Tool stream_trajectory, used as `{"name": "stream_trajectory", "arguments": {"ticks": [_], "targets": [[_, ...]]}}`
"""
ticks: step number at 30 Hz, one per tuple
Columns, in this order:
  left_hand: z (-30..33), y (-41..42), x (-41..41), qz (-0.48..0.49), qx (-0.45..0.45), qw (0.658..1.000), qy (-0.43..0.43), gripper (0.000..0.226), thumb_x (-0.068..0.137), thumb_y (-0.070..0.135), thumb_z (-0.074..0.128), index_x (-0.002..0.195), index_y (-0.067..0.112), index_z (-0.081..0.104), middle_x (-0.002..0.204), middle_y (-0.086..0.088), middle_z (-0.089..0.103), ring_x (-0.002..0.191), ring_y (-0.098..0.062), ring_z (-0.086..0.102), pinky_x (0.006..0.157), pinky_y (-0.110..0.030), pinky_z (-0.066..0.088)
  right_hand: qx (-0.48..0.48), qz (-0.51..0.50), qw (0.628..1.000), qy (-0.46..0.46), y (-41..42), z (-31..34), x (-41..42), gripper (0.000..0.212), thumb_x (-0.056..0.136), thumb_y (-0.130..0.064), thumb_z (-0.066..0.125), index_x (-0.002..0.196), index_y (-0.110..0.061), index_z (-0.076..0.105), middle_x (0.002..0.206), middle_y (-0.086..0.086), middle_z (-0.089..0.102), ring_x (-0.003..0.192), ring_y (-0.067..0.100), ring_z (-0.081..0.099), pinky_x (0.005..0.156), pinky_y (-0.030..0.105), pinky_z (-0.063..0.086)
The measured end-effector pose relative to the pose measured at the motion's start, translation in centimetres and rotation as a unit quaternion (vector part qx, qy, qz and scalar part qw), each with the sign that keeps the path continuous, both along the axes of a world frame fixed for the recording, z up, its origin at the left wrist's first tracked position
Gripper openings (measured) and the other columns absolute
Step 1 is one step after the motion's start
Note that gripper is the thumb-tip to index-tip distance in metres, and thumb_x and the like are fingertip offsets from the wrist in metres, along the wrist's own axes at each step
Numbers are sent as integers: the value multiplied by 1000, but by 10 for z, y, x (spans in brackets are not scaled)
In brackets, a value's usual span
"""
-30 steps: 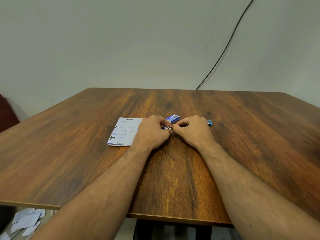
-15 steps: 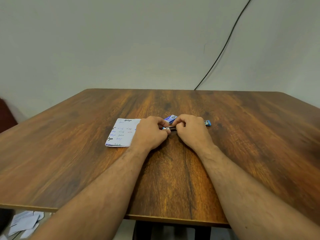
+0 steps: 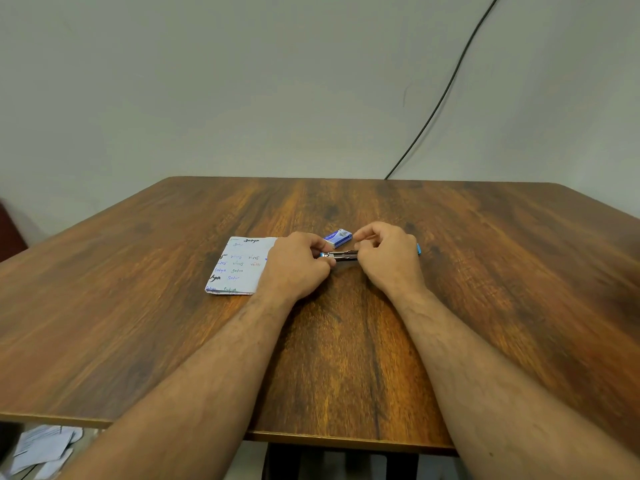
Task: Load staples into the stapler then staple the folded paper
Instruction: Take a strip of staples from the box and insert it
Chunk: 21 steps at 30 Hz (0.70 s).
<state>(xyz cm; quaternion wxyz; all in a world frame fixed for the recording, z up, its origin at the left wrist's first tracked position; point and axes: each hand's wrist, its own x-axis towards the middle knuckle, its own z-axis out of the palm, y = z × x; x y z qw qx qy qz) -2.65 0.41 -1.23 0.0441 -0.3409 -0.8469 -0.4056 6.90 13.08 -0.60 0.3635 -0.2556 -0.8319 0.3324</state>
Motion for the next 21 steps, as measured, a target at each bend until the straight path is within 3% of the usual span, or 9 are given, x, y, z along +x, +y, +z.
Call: {"name": "stream_trajectory", "arguments": {"ticks": [3,5,7,8,12,15,18,21], "targets": [[-1,0,-1,1,6,1000,-2,21,82,24,73,103,28,78,89,7,75,83,-9,66,79,-27,50,-39,-5,999,14,3,-2,-2,31,83,-5,50,80,-30,69,81,-10,70,84,21,69,77,43,60],[-2,0,-1,0,8,1000,-2,22,81,25,74,103,29,78,89,7,75,84,-10,67,80,-28,51,-33,-11,999,1,3,-1,-1,32,85,-3,50,86,-28,70,84,-14,66,91,15,63,78,33,55],[-2,1,-2,0,10,1000,-3,22,81,25,74,102,29,78,88,7,75,84,-11,67,82,-29,52,-12,-14,1000,-18,1,1,1,33,85,-2,51,93,-22,75,87,-11,65,87,8,57,72,20,43],[-2,1,-2,-1,12,1000,-6,22,81,25,74,102,28,78,88,7,75,84,-10,67,82,-29,52,-4,-10,1000,-19,1,1,1,32,85,-4,53,94,-21,77,86,-10,66,83,8,57,71,21,42],[-2,0,-1,-14,24,999,-19,22,80,22,76,101,26,79,90,7,76,87,-6,68,82,-24,51,38,30,998,-41,2,-3,-1,16,88,-30,65,89,-24,79,89,-10,75,90,9,63,81,29,48],[-1,-1,0,-24,29,999,-18,20,80,21,76,100,27,79,88,7,76,85,-3,66,71,-18,46,51,48,996,-55,4,-4,-3,22,85,-46,72,84,-25,80,86,-12,75,89,4,61,77,28,41],[0,-2,-1,-28,24,999,-22,20,81,21,76,100,27,79,88,6,75,85,-4,66,68,-16,42,49,53,996,-51,6,-4,-4,26,81,-51,76,82,-25,80,82,-12,74,86,3,63,76,29,48],[0,-3,-1,-29,20,999,-21,20,81,22,76,100,27,79,90,6,76,87,-6,67,75,-22,46,54,58,995,-58,6,-4,-3,26,80,-51,78,82,-25,80,81,-11,74,85,4,64,76,30,49]]}}
